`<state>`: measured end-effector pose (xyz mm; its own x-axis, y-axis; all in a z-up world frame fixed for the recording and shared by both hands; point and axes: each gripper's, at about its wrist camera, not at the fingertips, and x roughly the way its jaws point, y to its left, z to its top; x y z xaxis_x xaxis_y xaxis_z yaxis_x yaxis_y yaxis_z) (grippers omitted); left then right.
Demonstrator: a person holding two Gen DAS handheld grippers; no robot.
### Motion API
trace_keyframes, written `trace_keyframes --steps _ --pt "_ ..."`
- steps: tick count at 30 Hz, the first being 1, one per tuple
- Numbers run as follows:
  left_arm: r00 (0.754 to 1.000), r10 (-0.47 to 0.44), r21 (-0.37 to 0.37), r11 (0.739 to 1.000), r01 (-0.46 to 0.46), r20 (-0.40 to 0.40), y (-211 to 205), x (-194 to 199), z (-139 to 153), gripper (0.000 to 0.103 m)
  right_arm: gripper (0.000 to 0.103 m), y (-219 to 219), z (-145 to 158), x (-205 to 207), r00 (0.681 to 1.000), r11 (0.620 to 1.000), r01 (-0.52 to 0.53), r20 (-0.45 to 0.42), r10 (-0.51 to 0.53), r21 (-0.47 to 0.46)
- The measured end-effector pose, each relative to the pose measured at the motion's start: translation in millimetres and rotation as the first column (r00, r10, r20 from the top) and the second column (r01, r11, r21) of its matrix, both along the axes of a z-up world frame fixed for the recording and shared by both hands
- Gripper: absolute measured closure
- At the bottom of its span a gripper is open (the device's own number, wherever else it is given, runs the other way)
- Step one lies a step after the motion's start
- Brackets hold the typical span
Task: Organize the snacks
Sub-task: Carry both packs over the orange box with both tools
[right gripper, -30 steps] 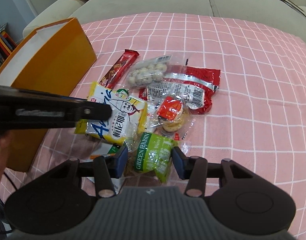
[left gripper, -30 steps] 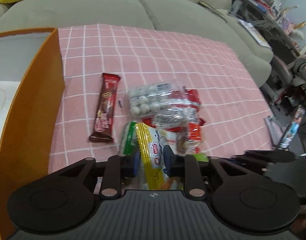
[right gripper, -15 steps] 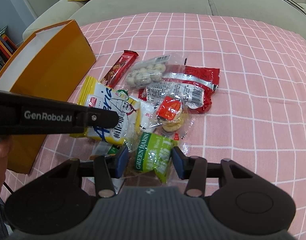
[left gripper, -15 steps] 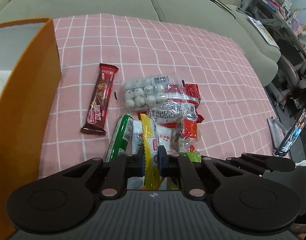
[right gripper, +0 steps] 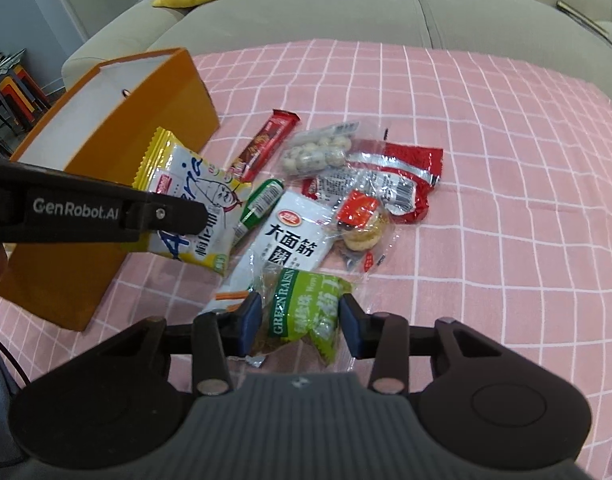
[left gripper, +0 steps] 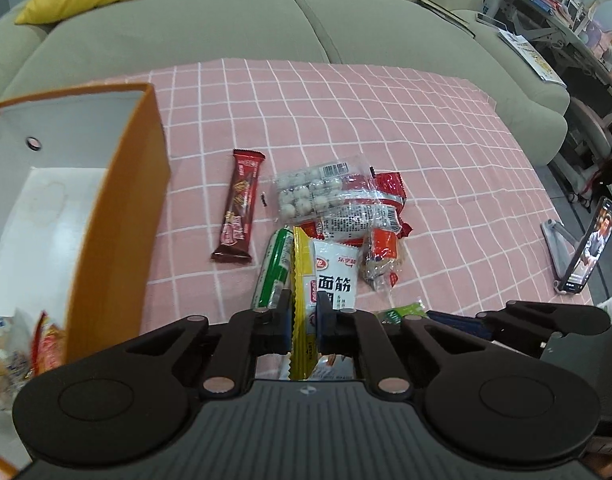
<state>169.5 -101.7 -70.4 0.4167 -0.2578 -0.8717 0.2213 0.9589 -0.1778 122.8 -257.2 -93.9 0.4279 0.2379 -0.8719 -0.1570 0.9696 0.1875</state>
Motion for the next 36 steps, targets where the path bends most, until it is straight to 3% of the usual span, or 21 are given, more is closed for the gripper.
trace_keyframes --steps 9,17,23,29,36 --pt "0.998 0.043 -0.019 0.999 -0.042 0.054 29 -36 35 0.092 0.064 15 36 -22 0.998 0.999 -0.023 0.064 0.021 0.024" --pt "0.986 0.102 -0.038 0.994 -0.098 0.131 65 -57 70 0.092 0.064 54 77 -31 0.98 0.989 -0.134 0.159 0.122 0.065" --pt "0.97 0.152 -0.02 0.988 -0.152 0.189 102 -56 90 0.092 0.064 97 107 -28 0.94 0.965 -0.257 0.242 0.24 0.042" --pt "0.965 0.168 0.047 0.982 -0.181 0.202 135 -48 95 0.092 0.064 140 125 -20 0.877 0.924 -0.382 0.304 0.373 -0.03" --pt "0.971 0.154 0.115 0.978 -0.177 0.183 163 -37 86 0.092 0.065 188 125 -4 0.806 0.858 -0.499 0.299 0.51 -0.12"
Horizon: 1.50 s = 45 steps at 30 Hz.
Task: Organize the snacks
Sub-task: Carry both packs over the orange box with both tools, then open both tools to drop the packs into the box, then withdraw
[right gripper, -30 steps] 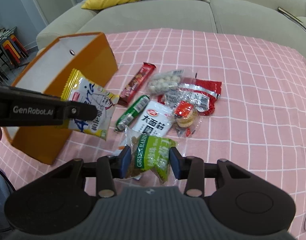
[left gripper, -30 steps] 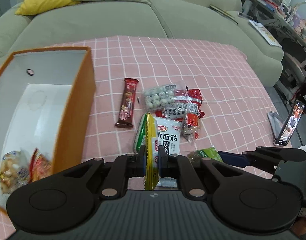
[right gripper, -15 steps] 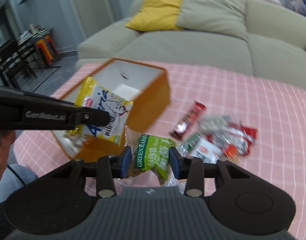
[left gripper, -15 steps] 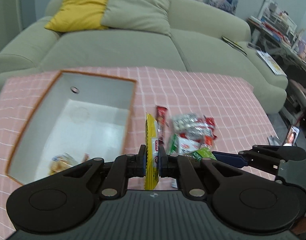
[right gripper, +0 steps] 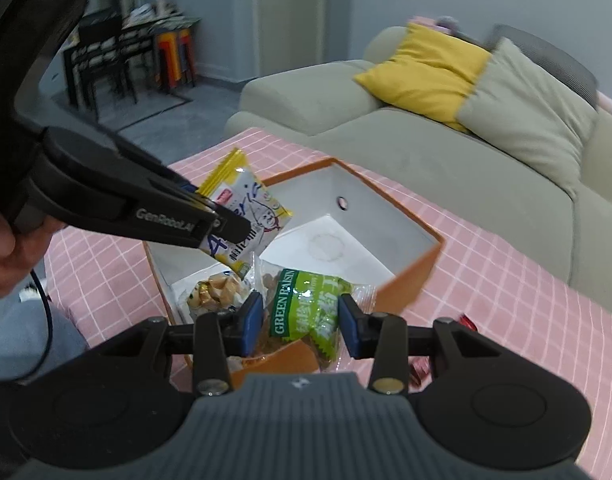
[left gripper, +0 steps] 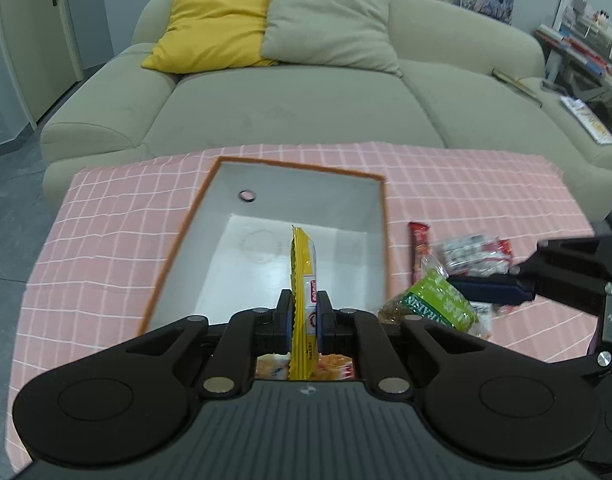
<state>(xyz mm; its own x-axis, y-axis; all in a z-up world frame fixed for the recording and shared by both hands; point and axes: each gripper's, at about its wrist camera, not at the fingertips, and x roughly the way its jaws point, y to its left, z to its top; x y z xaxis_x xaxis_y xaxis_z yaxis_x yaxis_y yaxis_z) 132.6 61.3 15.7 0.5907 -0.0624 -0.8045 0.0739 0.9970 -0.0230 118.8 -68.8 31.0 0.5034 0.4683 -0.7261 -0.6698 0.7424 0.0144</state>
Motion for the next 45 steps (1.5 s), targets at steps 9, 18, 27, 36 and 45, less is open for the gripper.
trace_keyframes --steps 9,18,27,36,45 --pt "0.995 0.036 0.11 0.994 -0.025 -0.097 29 22 -31 0.092 0.065 52 -31 31 0.992 0.981 -0.122 0.005 0.124 -0.152" --pt "0.984 0.04 0.176 0.984 -0.009 -0.176 39 40 -62 0.092 0.065 83 -65 54 0.983 0.942 -0.176 -0.003 0.182 -0.286" --pt "0.968 0.023 0.216 0.976 0.032 -0.248 41 57 -87 0.092 0.064 96 -100 75 0.977 0.886 -0.206 -0.038 0.209 -0.416" --pt "0.948 0.029 0.23 0.972 0.047 -0.317 45 65 -107 0.091 0.063 101 -125 91 0.97 0.854 -0.242 -0.118 0.211 -0.461" --pt "0.949 0.054 0.245 0.969 0.025 -0.31 50 64 -105 0.079 0.062 99 -127 94 0.975 0.86 -0.222 -0.134 0.18 -0.46"
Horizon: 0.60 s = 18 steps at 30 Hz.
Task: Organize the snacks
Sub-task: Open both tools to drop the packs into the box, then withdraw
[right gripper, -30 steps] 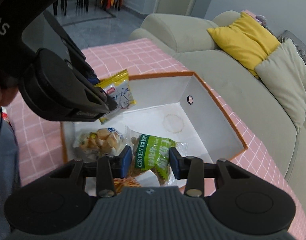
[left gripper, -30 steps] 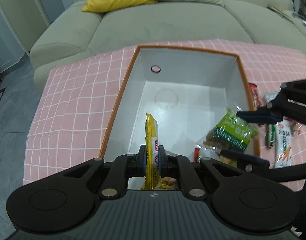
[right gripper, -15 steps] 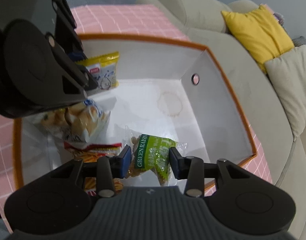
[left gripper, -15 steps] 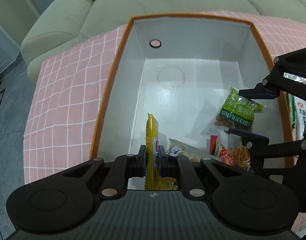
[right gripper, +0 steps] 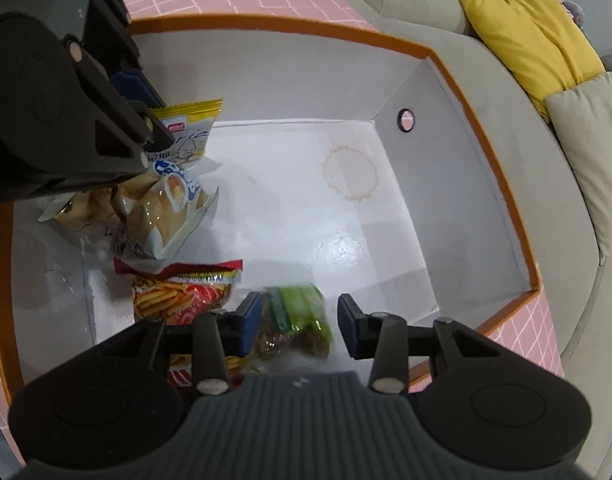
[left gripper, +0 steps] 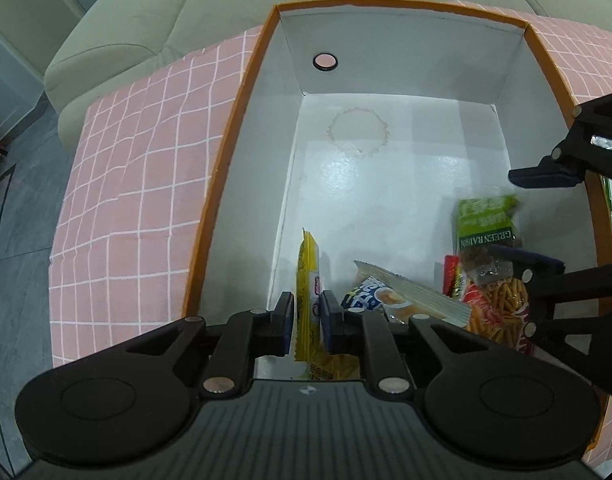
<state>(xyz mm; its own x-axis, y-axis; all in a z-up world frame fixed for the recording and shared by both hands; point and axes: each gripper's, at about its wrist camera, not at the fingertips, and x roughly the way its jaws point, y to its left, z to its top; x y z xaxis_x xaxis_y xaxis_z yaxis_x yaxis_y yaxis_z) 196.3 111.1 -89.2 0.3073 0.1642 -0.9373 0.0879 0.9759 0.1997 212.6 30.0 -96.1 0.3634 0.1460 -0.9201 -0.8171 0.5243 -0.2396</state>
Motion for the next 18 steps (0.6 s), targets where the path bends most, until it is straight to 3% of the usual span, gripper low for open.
trace_keyframes --steps 7,15,18 --pt "0.999 0.006 -0.003 1.0 -0.006 0.053 -3 -8 21 0.051 0.043 -11 24 0 0.998 0.996 0.061 0.005 -0.062 0.068" --pt "0.989 0.022 -0.048 0.999 -0.015 0.145 -9 -23 53 0.049 0.028 -33 62 -15 0.991 0.978 0.133 -0.006 -0.134 0.164" --pt "0.978 0.033 -0.064 0.998 -0.02 0.208 -14 -32 69 0.049 0.027 -50 78 -23 0.985 0.958 0.171 -0.023 -0.171 0.232"
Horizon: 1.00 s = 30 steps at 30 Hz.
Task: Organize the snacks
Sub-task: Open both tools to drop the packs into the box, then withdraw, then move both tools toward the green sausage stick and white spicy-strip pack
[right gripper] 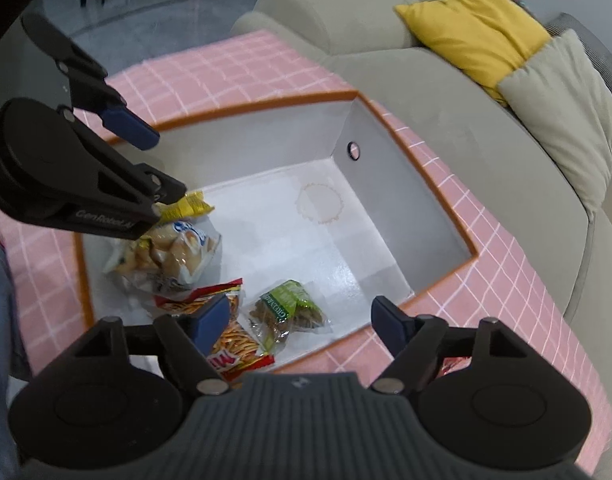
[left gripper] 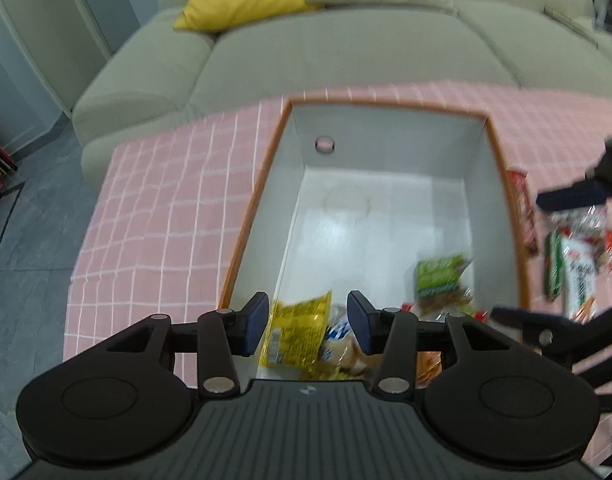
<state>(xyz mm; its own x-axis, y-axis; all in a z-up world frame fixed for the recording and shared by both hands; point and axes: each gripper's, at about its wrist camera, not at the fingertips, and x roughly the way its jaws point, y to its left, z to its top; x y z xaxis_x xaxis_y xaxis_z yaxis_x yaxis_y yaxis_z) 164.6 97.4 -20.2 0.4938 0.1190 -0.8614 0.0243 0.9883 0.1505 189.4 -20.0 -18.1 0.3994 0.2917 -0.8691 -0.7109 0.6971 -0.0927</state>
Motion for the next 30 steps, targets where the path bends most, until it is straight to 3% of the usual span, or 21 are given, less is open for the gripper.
trace_keyframes --steps 8,14,21,30 --pt "0.988 0.002 -0.071 0.997 0.009 0.152 -27 -27 40 0.049 0.018 -45 32 -34 0.995 0.982 0.095 0.022 -0.1 0.163" --pt "0.97 -0.003 -0.148 0.988 0.04 0.242 -56 -51 58 0.049 0.013 -86 42 -59 0.967 0.938 0.24 0.026 -0.254 0.251" --pt "0.958 0.017 -0.22 0.974 0.049 0.287 -86 -73 59 0.049 0.009 -136 35 -87 0.875 0.837 0.458 0.013 -0.484 0.297" --pt "0.97 -0.014 -0.296 0.951 0.087 0.242 -123 -88 30 0.049 0.008 -186 7 -120 0.737 0.706 0.644 0.008 -0.676 0.294"
